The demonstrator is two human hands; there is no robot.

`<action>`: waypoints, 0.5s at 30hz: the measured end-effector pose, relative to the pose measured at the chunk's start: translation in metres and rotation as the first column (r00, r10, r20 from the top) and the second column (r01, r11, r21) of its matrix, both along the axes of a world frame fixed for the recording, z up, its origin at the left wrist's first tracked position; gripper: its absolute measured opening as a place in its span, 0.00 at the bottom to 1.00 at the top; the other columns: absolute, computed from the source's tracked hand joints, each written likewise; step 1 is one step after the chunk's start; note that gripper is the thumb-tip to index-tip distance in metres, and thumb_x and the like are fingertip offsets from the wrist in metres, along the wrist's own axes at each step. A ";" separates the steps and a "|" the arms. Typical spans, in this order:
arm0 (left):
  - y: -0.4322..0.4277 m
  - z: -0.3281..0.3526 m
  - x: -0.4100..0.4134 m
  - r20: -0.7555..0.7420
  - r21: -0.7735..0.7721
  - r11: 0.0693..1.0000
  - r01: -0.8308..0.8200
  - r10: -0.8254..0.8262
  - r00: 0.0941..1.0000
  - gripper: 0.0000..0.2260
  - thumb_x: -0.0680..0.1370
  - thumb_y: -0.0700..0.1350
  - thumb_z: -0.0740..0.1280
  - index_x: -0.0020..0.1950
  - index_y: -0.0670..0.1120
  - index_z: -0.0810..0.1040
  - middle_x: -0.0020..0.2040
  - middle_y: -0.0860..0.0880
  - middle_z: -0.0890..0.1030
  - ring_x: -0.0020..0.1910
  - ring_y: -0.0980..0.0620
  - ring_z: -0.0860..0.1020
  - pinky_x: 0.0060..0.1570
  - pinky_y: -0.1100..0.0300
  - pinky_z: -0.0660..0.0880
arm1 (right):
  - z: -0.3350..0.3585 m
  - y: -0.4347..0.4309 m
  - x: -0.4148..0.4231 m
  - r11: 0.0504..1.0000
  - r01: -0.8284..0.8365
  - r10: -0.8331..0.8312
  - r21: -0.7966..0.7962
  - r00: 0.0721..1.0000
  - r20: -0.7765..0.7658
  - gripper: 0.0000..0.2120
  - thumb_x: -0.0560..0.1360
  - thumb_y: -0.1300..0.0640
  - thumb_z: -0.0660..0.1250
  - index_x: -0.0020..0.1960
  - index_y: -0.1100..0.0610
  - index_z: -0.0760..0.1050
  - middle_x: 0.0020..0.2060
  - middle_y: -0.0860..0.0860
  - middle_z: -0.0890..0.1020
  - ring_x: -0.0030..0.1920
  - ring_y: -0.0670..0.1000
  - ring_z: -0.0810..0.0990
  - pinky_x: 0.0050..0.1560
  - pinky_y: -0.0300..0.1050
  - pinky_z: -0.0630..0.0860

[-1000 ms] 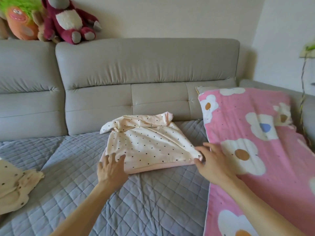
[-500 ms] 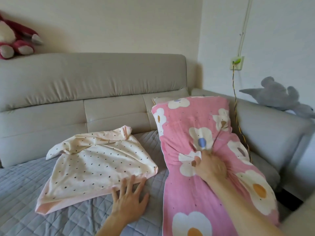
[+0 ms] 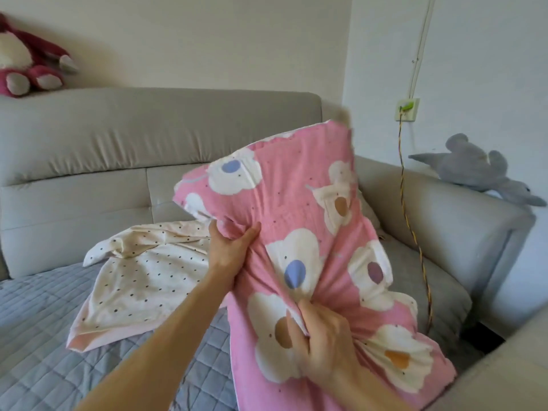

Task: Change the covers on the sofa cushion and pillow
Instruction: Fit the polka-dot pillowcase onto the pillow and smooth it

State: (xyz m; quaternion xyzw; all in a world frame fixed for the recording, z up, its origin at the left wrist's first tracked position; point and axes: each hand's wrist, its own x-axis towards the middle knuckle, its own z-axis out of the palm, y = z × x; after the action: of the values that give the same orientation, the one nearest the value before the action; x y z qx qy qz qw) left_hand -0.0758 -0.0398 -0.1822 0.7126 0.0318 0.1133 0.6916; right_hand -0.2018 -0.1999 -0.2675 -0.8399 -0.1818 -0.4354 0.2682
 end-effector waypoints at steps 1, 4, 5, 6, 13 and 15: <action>0.014 0.001 -0.007 0.050 0.015 1.000 0.005 -0.006 0.999 0.34 0.63 0.58 0.81 0.64 0.52 0.73 0.56 0.52 0.83 0.54 0.51 0.82 0.60 0.48 0.77 | 0.000 0.004 -0.002 0.999 -0.034 0.033 -0.017 0.998 -0.046 0.13 0.74 0.55 0.65 0.35 0.52 0.64 0.25 0.46 0.68 0.26 0.47 0.68 0.29 0.41 0.62; 0.053 0.012 -0.024 0.126 0.065 0.998 0.026 -0.034 0.991 0.18 0.68 0.53 0.80 0.54 0.50 0.82 0.48 0.53 0.86 0.49 0.53 0.84 0.55 0.50 0.79 | 0.019 0.007 -0.009 0.994 -0.104 0.099 -0.015 0.973 -0.210 0.16 0.73 0.45 0.68 0.38 0.47 0.60 0.28 0.41 0.70 0.29 0.45 0.72 0.30 0.37 0.62; 0.063 0.017 -0.032 0.171 0.051 0.999 0.009 -0.017 0.985 0.16 0.69 0.51 0.79 0.53 0.49 0.83 0.47 0.53 0.86 0.48 0.54 0.84 0.54 0.52 0.80 | 0.034 0.007 -0.008 0.990 -0.138 0.143 0.040 0.957 -0.251 0.16 0.73 0.40 0.67 0.39 0.46 0.62 0.31 0.39 0.73 0.32 0.43 0.74 0.31 0.36 0.65; 0.069 0.021 -0.040 0.223 0.029 0.999 -0.027 0.020 0.975 0.15 0.70 0.49 0.79 0.53 0.47 0.83 0.47 0.53 0.86 0.48 0.55 0.84 0.52 0.57 0.80 | 0.049 0.008 -0.003 0.979 -0.171 0.195 0.113 0.947 -0.255 0.15 0.72 0.36 0.66 0.43 0.45 0.66 0.36 0.39 0.76 0.37 0.42 0.76 0.36 0.35 0.69; 0.103 0.042 -0.081 0.319 0.070 0.990 -0.123 0.095 0.943 0.11 0.71 0.48 0.78 0.50 0.51 0.80 0.45 0.55 0.85 0.45 0.58 0.83 0.47 0.62 0.78 | 0.156 0.033 0.109 0.907 0.146 0.077 0.396 0.864 -0.497 0.55 0.55 0.18 0.64 0.75 0.32 0.44 0.79 0.55 0.46 0.78 0.58 0.50 0.74 0.66 0.54; 0.120 0.039 -0.090 0.338 0.115 0.980 -0.162 0.115 0.934 0.09 0.70 0.49 0.78 0.45 0.53 0.80 0.43 0.56 0.85 0.45 0.57 0.83 0.47 0.59 0.77 | 0.168 0.043 0.133 0.801 0.130 0.221 0.584 0.843 -0.491 0.56 0.53 0.19 0.67 0.74 0.30 0.44 0.77 0.58 0.55 0.74 0.62 0.63 0.71 0.64 0.62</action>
State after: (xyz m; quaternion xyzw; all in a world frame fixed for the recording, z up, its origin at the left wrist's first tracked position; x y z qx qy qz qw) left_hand -0.1661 0.0803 -0.1431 0.7268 -0.0424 0.2814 0.6252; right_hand -0.0692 -0.1564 -0.0999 -0.7947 0.0259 -0.2107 0.5687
